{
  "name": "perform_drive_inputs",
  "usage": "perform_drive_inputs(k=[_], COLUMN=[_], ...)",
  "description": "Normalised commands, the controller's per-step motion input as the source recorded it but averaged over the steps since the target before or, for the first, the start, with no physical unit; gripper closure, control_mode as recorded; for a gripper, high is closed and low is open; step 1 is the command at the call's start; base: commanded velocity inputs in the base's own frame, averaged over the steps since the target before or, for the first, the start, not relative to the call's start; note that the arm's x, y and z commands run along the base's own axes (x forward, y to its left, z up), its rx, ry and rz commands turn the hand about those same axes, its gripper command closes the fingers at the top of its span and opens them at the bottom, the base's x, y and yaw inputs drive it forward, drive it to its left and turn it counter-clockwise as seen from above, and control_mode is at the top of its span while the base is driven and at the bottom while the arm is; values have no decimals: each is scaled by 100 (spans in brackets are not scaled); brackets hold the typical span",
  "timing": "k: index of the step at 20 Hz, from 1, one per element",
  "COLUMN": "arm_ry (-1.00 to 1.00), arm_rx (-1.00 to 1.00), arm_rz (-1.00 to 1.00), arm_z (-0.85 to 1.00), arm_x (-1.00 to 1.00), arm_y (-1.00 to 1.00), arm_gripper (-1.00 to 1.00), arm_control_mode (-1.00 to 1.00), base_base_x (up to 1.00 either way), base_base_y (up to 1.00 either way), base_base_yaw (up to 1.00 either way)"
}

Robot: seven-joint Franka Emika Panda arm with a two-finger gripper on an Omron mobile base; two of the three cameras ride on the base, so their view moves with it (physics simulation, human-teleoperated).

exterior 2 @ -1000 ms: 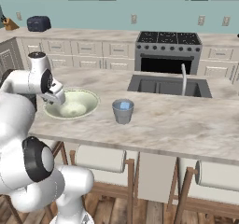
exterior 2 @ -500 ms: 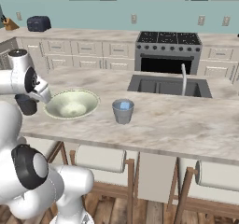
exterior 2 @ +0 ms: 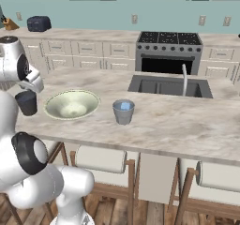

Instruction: There are four ice cubes in the ice bowl. Place two ice cubes in each glass of water.

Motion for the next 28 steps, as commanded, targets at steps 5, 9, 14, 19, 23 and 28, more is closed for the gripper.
perform_drive_inputs(k=[5, 9, 14, 19, 23, 28], arm_ry=[0, 0, 0, 0, 0, 0], arm_rx=[0, -1, 0, 0, 0, 0], arm_rz=[0, 0, 0, 0, 0, 0], arm_z=[-16, -23, -15, -5, 0, -23], arm_x=[22, 35, 44, 22, 0, 0], arm_y=[69, 7, 0, 20, 25, 3], arm_gripper=[100, 100, 100, 100, 100, 100], arm_control_mode=[-100, -100, -100, -100, -100, -100], base_base_x=[0, 0, 0, 0, 0, 0], base_base_y=[0, 0, 0, 0, 0, 0], base_base_yaw=[0, 0, 0, 0, 0, 0])
